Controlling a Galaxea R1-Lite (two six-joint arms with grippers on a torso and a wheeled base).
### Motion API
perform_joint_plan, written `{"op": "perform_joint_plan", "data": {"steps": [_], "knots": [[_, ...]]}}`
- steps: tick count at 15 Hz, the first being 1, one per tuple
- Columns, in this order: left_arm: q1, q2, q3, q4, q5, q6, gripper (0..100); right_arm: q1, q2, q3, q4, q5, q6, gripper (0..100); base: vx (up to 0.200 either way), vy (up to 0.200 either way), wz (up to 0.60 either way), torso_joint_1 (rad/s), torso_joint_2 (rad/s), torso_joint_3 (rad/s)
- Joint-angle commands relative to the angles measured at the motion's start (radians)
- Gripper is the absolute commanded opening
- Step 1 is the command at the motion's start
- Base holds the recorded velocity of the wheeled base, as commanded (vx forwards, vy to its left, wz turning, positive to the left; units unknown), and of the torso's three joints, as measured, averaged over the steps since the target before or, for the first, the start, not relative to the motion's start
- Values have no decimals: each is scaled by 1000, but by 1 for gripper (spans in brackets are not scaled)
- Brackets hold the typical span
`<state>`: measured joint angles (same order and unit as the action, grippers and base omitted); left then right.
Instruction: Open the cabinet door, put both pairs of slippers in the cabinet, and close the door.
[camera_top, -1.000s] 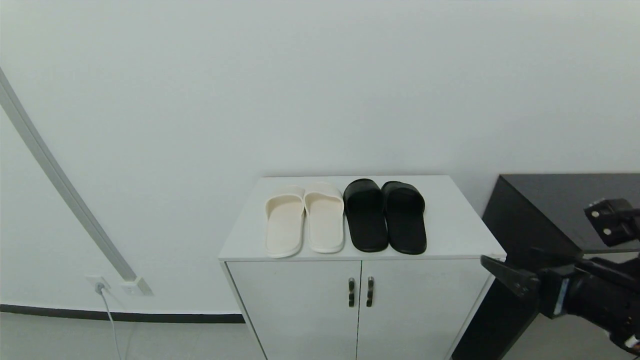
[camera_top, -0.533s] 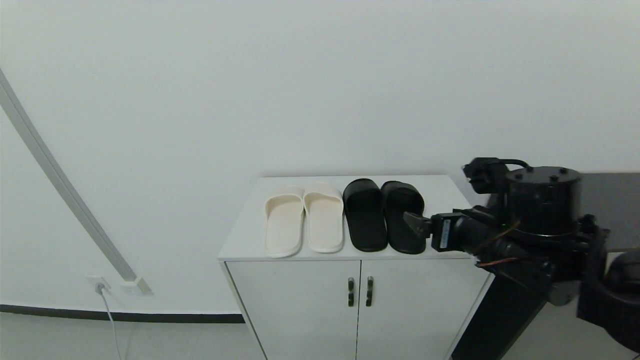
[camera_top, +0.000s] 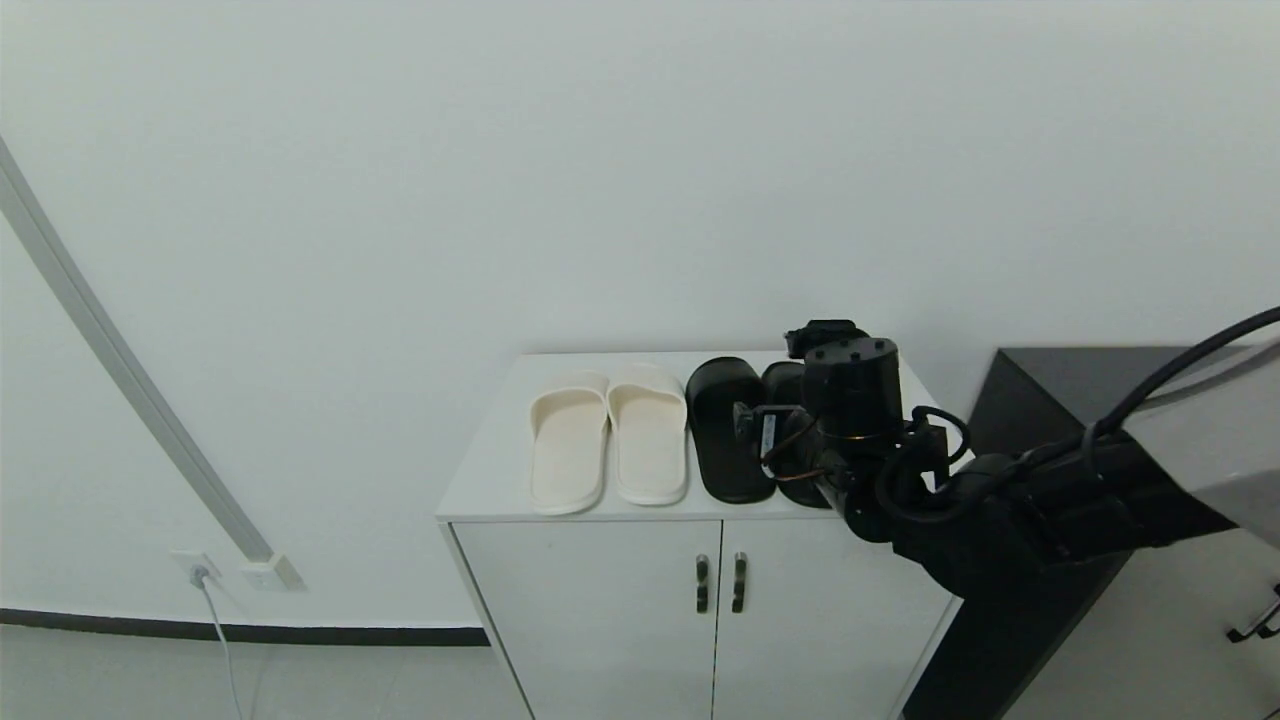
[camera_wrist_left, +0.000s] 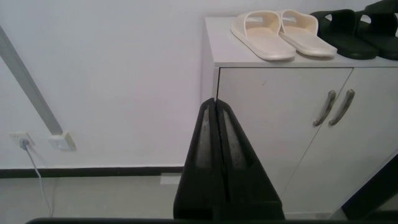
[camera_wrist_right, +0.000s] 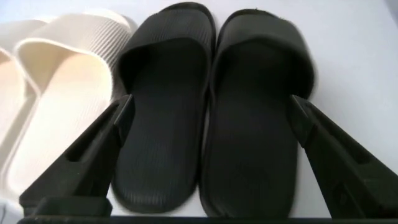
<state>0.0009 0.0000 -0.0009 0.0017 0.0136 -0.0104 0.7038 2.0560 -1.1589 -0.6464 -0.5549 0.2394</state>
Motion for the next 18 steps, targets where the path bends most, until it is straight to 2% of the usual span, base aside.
{"op": "perform_joint_plan", "data": {"steps": [1, 9, 10, 18], "knots": [[1, 0, 1, 0, 0, -2, 0, -12, 89, -67, 2, 0, -2, 100, 0, 0, 0, 0, 0, 0], [1, 0, -1, 0, 2, -6, 0, -70, 242, -252, 13, 26, -22, 100, 0, 0, 0, 0, 0, 0], [1, 0, -1, 0, 2, -6, 0, -73, 253, -262, 16, 27, -26, 0, 0, 0, 0, 0, 0, 0], [-1, 0, -1, 0, 2, -6, 0, -79, 250, -278, 21, 29, -41, 0, 0, 0, 0, 0, 0, 0]]}}
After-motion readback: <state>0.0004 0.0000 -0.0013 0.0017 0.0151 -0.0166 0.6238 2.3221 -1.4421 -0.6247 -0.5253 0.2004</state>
